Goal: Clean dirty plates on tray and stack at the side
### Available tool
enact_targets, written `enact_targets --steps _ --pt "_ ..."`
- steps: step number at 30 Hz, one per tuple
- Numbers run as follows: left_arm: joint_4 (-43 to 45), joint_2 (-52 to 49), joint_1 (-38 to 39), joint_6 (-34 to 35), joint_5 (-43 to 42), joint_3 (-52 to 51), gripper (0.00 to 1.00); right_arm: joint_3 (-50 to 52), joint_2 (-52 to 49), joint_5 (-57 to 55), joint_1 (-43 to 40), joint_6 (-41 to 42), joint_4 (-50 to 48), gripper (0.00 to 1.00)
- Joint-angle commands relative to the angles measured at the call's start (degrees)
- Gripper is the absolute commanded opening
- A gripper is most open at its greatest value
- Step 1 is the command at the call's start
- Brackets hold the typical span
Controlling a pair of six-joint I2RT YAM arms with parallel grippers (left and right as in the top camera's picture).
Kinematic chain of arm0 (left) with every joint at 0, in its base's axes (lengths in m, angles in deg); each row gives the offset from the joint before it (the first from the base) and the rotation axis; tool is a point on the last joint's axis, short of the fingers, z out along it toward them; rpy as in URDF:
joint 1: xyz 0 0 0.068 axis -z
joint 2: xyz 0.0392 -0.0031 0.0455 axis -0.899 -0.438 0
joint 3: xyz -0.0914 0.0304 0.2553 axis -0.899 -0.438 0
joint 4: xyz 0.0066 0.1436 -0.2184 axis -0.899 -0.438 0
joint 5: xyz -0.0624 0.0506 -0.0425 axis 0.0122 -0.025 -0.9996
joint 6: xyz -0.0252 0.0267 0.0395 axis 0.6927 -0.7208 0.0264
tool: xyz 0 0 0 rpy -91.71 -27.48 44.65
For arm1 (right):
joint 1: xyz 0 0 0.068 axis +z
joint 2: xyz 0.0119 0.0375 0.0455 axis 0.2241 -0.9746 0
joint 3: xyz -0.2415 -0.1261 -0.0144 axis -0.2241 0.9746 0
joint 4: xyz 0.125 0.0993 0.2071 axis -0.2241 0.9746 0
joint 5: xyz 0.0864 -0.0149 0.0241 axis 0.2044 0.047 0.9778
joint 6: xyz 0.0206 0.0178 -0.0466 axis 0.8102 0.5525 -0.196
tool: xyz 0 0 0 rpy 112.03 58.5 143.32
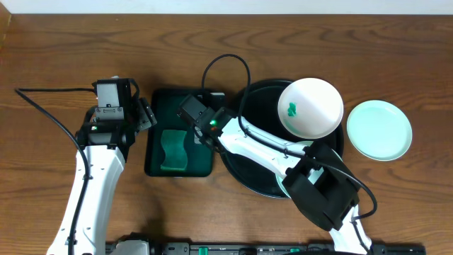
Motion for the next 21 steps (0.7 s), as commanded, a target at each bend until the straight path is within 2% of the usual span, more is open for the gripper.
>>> enact_targets --steps 1,16,19,21 --pt "0.1 0.1 -0.2 -0.3 0.7 0.7 0.83 -0.2 -0.4 -2.5 -0.7 1.7 0.8 0.01" --pt "0.1 0.1 -0.2 -0.3 0.7 0.7 0.83 -0.3 -0.3 -3.5 -1.7 1.7 2.1 0.01" --pt "0.1 0.1 -0.2 -0.3 0.7 0.7 0.83 -0.5 0.0 -3.4 -1.6 1.4 2.2 0.09" --pt "0.1 0.1 -0.2 -0.3 0.7 0.7 0.83 -0.5 0.7 -2.8 -1.6 0.3 2.1 0.19"
